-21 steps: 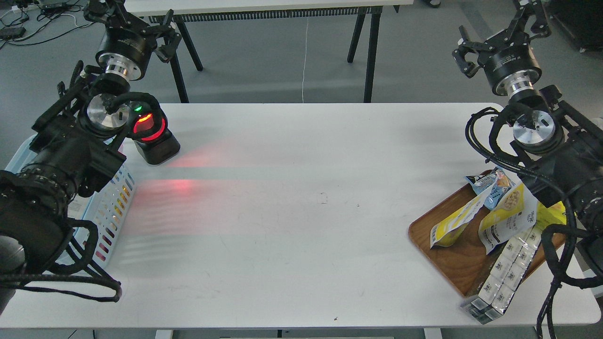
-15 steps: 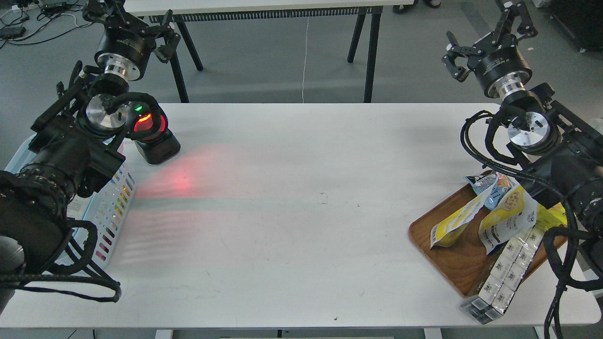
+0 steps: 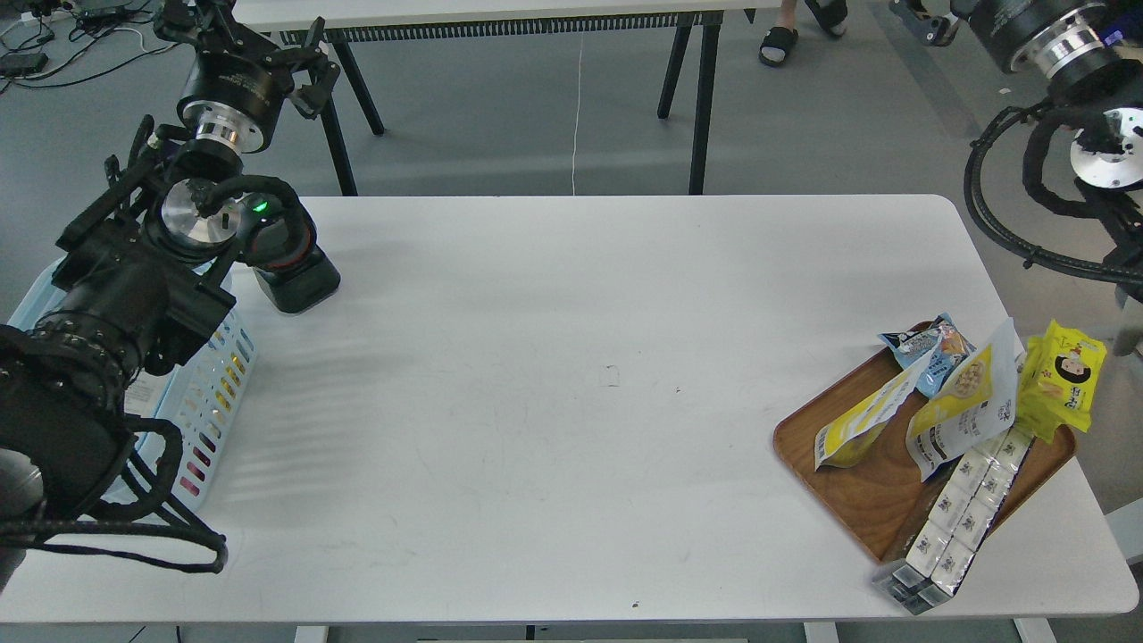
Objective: Scan snack and place in basket
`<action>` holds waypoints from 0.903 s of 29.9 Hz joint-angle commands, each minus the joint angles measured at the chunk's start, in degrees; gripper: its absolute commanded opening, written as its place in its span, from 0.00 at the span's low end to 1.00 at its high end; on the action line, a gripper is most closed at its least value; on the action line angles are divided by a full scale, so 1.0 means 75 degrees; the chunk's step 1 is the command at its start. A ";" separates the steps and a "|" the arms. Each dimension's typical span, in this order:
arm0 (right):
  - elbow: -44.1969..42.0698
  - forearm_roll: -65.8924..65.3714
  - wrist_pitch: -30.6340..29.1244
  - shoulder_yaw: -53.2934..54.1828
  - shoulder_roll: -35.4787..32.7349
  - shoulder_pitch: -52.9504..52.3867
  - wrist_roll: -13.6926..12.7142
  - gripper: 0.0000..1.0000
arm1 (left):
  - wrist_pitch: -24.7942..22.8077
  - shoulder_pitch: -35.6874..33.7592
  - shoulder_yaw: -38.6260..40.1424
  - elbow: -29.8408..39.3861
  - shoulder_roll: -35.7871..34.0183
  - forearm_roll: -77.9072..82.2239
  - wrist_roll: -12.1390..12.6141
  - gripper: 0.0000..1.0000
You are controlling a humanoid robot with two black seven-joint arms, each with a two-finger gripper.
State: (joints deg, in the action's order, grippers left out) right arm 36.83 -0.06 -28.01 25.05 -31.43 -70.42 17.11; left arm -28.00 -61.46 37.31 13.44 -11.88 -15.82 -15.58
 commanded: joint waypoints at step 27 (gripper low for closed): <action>0.5927 -0.8240 0.0001 -0.6738 -0.0170 -0.6243 0.1452 0.99 | 0.0000 0.0026 -0.0006 0.0036 -0.0104 0.0011 -0.0044 1.00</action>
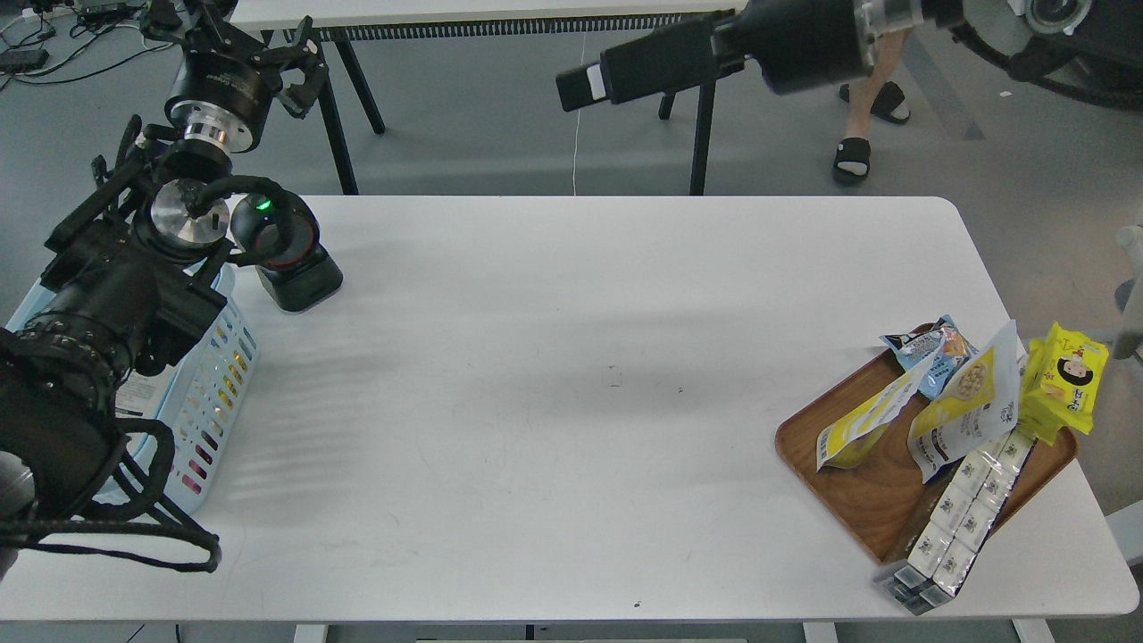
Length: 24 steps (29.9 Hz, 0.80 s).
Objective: Scan snack and place in basket
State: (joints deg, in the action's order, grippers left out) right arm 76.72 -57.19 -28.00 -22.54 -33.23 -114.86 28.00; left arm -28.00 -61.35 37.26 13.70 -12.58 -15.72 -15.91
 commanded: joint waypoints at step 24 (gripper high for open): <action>0.3013 -0.6365 0.0872 -0.3379 0.0516 -0.0951 0.0000 0.95 | 0.0000 0.0036 0.0059 -0.0058 0.0026 -0.0014 -0.0023 1.00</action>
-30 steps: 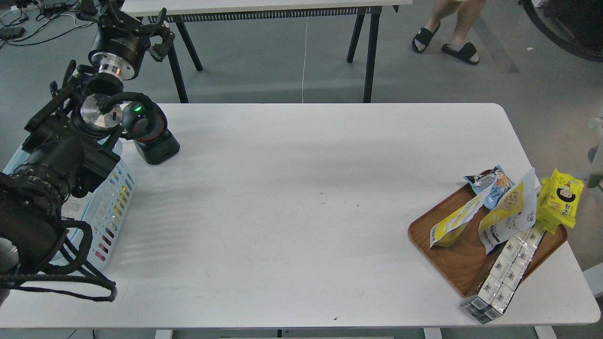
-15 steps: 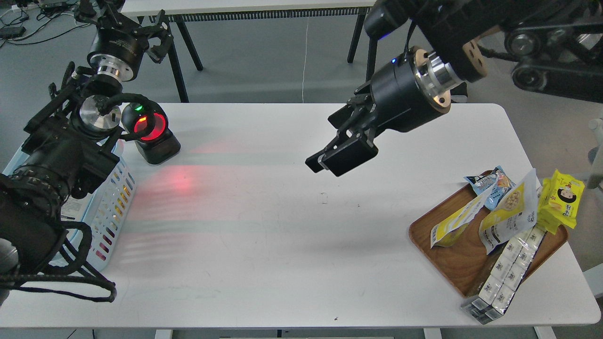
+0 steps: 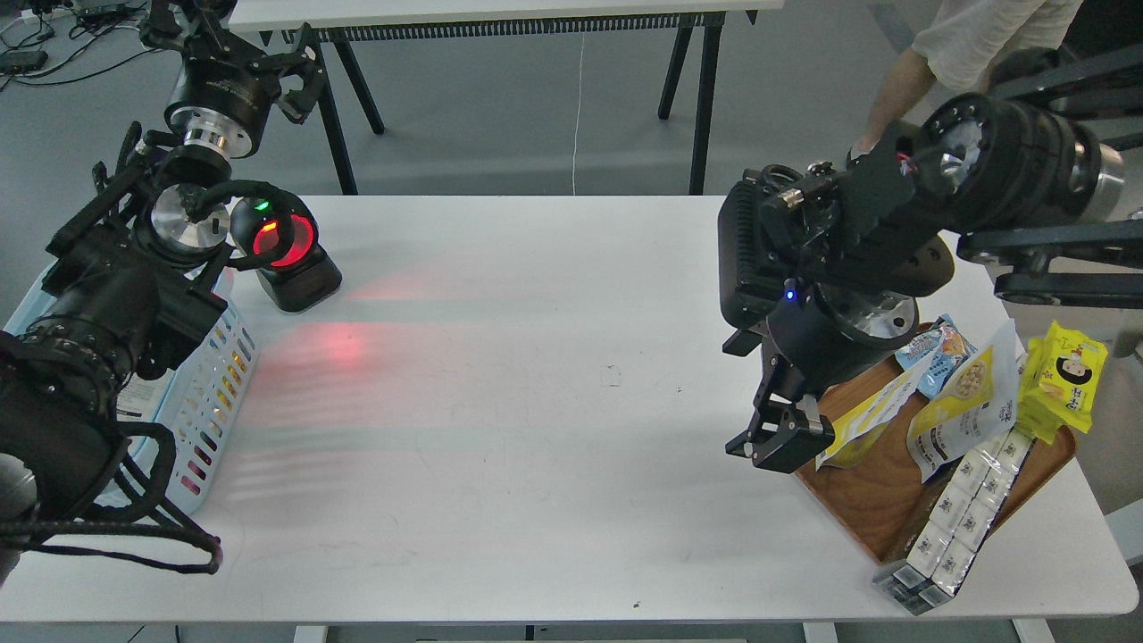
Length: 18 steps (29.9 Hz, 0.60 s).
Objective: Scan snack and place in basket
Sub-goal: 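Move the right gripper down over the tray to the yellow snack pouch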
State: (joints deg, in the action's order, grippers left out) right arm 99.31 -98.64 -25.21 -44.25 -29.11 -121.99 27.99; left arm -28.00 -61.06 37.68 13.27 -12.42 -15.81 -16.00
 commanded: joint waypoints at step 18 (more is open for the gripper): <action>-0.0291 -0.2515 0.1392 -0.1494 -0.0619 0.0843 0.0001 0.94 | 0.0000 0.0009 -0.0044 0.0000 -0.0008 0.0011 -0.0012 1.00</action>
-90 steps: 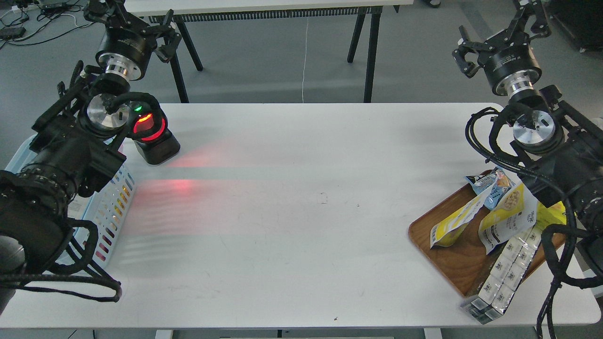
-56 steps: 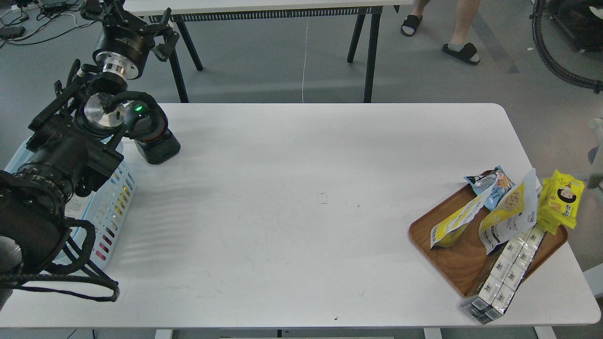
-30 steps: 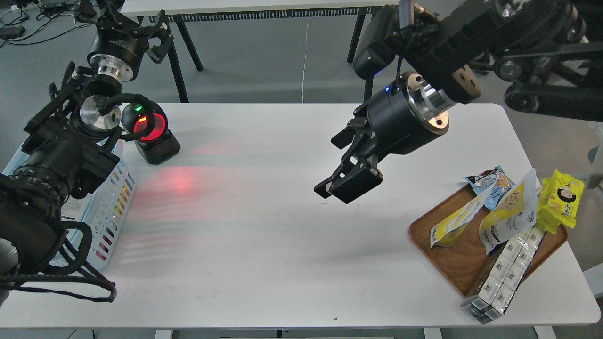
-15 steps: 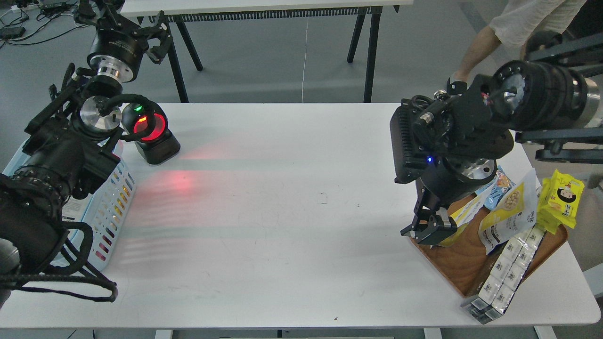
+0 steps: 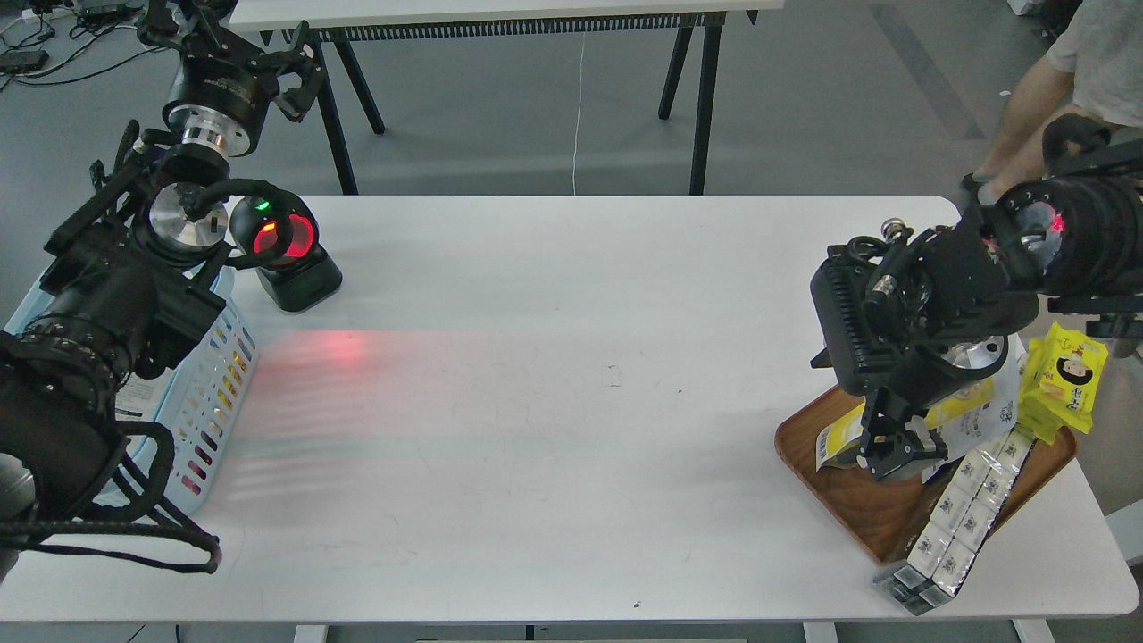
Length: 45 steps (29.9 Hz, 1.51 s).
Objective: Scan snack and place in basket
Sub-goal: 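Move the right gripper down over the tray to the yellow snack pouch, then grasp the yellow snack pouch with the right gripper and lift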
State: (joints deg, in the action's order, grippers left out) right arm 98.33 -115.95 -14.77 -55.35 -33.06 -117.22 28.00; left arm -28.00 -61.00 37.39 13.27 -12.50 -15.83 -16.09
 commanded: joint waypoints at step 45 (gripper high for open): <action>-0.1544 -0.0618 -0.0444 0.0102 -0.0045 0.1051 0.0000 0.00 | 0.0000 0.0000 -0.0006 -0.0011 -0.0032 0.0024 0.0012 1.00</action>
State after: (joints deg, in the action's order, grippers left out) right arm 86.77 -120.96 -18.11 -54.83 -33.24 -109.06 28.00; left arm -28.00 -61.00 37.35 13.18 -12.69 -15.64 -15.99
